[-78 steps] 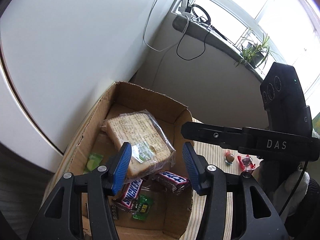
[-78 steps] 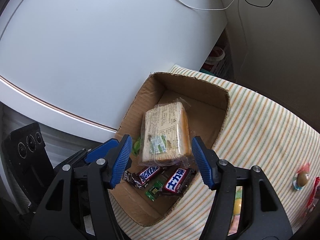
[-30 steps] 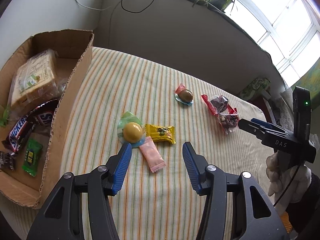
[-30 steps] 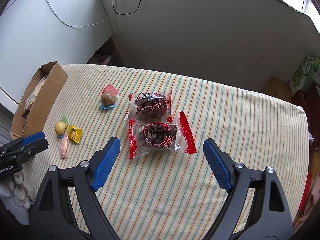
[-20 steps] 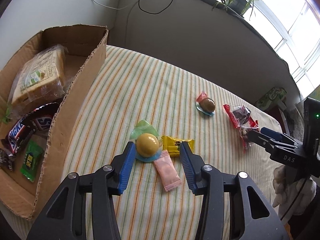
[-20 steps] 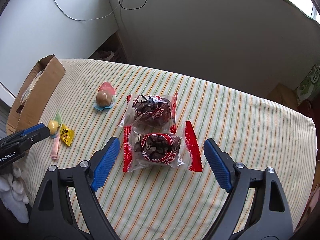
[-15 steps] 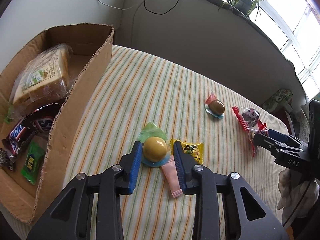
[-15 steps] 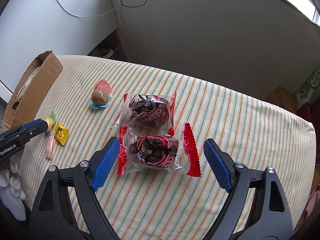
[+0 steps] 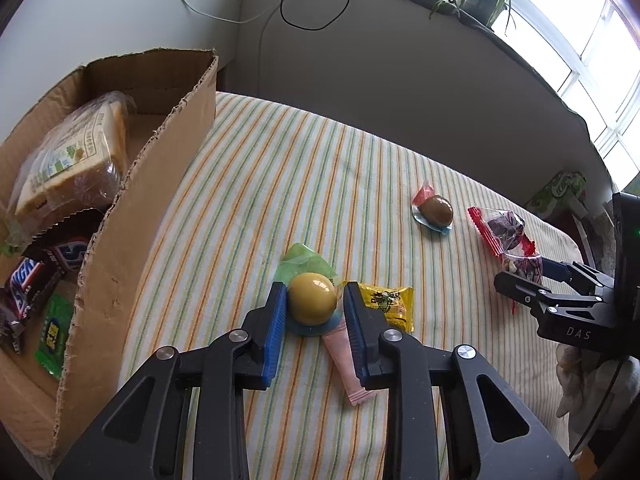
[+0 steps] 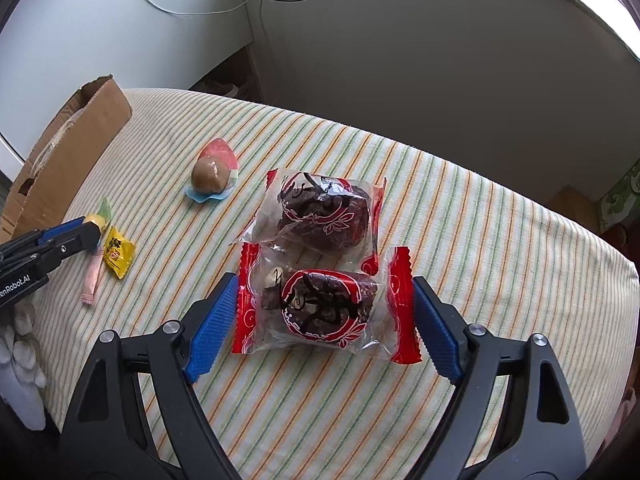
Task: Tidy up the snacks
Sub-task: 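Grasp the yellow ball candy with the left tool while the right tool grasps a red-wrapped pastry, then carry the ball candy and pastry into the box while opening both tools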
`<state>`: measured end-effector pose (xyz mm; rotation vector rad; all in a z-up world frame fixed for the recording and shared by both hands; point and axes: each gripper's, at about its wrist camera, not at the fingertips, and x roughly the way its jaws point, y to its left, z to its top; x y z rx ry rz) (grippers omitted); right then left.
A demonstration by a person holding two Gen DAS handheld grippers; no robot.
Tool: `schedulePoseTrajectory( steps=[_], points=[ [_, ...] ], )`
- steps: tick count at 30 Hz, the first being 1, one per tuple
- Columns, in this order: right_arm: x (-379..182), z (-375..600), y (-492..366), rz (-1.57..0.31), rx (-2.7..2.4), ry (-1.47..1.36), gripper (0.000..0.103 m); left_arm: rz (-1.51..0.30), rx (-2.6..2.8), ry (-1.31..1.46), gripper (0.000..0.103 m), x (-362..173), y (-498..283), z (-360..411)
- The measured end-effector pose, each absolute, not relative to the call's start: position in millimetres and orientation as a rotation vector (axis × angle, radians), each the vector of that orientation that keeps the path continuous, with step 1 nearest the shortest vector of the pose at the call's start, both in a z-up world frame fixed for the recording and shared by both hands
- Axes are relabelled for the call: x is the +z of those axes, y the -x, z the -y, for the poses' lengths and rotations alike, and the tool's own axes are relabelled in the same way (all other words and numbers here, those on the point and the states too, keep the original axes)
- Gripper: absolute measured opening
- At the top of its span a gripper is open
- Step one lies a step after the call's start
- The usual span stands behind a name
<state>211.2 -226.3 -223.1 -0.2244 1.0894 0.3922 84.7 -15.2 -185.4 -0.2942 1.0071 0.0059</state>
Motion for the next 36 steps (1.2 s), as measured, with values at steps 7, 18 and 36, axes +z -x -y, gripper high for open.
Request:
schedulePoseTrajectory(
  steps=[7, 18, 36],
  points=[
    [-216.4, 238.6, -206.8, -1.096, 0.417, 0.152, 0.064, -1.004, -0.005, 0.311, 0.025, -180.5, -83.2, 10.0],
    [-200.7, 262.0, -185.6, -1.085, 0.435, 0.077, 0.057, -0.988, -0.020, 0.320, 0.025, -169.1, -69.4, -0.1],
    [-141.9, 225.7, -169.1, -1.003, 0.468, 0.081, 0.057, -0.929, -0.080, 0.322, 0.024, -115.2, -57.8, -12.0]
  ],
)
